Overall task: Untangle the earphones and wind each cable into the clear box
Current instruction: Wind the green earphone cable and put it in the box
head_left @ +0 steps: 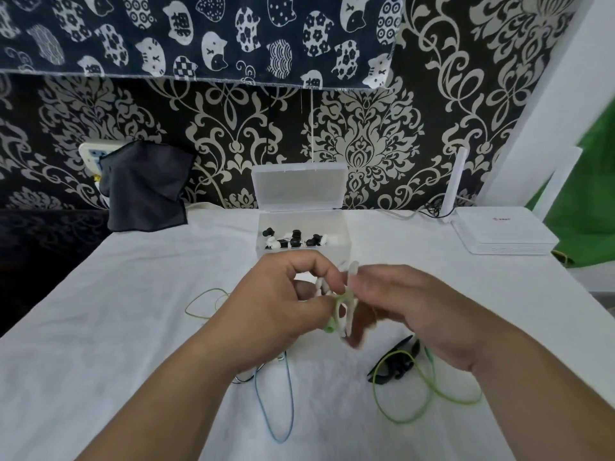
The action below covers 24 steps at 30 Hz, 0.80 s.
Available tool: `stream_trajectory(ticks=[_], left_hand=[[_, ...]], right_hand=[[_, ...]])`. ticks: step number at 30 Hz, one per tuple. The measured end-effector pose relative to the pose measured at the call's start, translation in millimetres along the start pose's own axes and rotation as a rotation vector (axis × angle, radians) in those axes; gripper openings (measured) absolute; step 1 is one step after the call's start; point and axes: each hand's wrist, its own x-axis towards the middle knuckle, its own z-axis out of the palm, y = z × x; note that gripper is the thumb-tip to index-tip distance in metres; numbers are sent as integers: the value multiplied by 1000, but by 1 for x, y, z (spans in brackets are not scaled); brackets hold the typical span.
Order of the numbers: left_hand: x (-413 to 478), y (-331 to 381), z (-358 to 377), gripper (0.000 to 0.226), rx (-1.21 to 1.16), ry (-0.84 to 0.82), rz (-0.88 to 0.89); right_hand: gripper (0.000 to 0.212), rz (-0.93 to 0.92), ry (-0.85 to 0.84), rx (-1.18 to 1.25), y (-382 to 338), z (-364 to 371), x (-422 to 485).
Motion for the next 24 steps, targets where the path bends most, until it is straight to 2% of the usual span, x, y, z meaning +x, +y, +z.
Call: stream_trajectory(ticks=[2,4,10,16,19,21,24], left_hand=[[-1,0,-3,12,1,-12,-10],[-3,0,-6,15,6,-31,-30],[-3,7,-3,28,15,-122,50],[-6,8,-2,25,138,-85,66],[-7,8,0,27,207,-91,74],[-7,8,0,28,210,-90,79],[-7,10,-1,28,150,-85,86]], right_hand=[[32,14,-24,-7,-2,-3,-1],[25,17,38,64,-4,-8,-1],[24,-71,208,213,-8,-7,2],[18,-187,406,50,-7,-7,7],[28,-202,474,14,-4,-10,8],[32,-180,494,-1,-3,-9,10],[24,-120,451,10,-1,-7,13]])
